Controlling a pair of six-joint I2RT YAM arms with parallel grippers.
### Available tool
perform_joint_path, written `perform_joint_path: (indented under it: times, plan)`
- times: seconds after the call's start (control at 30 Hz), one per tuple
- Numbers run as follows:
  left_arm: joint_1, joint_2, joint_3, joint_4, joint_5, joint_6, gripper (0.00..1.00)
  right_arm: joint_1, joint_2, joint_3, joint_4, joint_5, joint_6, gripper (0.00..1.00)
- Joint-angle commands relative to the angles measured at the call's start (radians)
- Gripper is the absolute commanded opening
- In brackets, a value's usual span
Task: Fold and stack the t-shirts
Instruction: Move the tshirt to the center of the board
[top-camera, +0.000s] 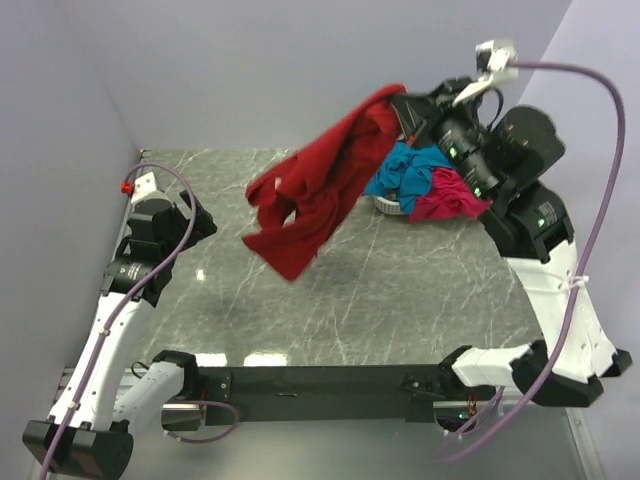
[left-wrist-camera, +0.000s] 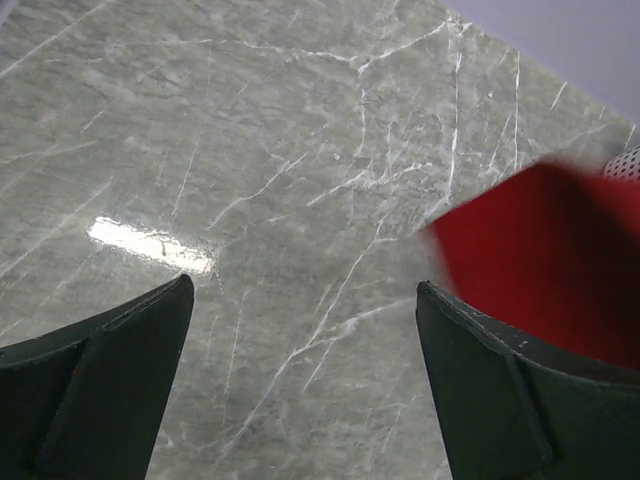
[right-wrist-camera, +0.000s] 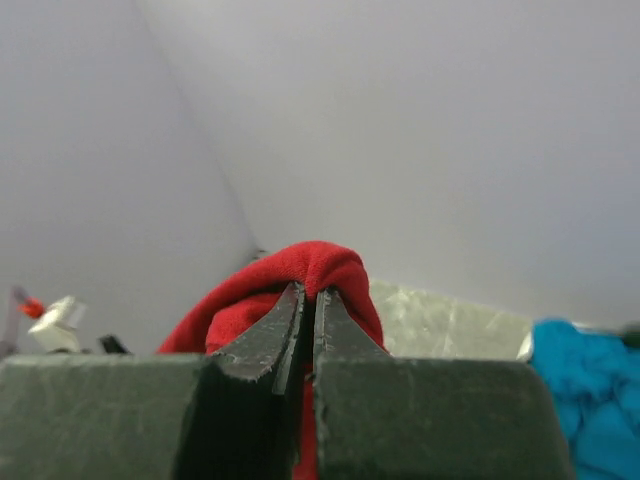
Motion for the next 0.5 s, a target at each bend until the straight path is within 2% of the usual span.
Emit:
perform_joint_path:
  times: [0.0,0.07,0.1,0.13,0.17,0.27,0.4,0.47]
  plan:
    - [0.003,0.01,0.057,0.051,0.026,0.028,0.99,-0.005,-0.057,-0.26,0.006,0.217,0.057,0.0]
    - [0.003,0.016,0.056,0.053,0.03,0.024,0.99,-0.026,-0.097,-0.4,-0.025,0.29,0.114,0.0]
    - [0.001,0.016,0.051,0.053,0.033,0.022,0.99,-0.039,-0.132,-0.53,-0.039,0.338,0.14,0.0]
    - [0.003,0.016,0.042,0.054,0.039,0.021,0.99,-0.056,-0.145,-0.586,-0.078,0.347,0.205,0.06]
    - [0.003,0.013,0.036,0.054,0.044,0.018,0.99,-0.097,-0.152,-0.627,-0.106,0.351,0.239,0.3]
    - [0.003,0.016,0.013,0.053,0.061,0.007,0.99,-0.108,-0.152,-0.714,-0.169,0.343,0.26,0.62]
    - [0.003,0.031,-0.028,0.077,0.087,-0.018,0.99,-0.013,-0.064,-0.666,-0.172,0.266,0.185,0.67]
    - [0.003,0.054,-0.042,0.067,0.086,-0.047,0.99,0.028,-0.024,-0.649,-0.145,0.133,0.156,0.67]
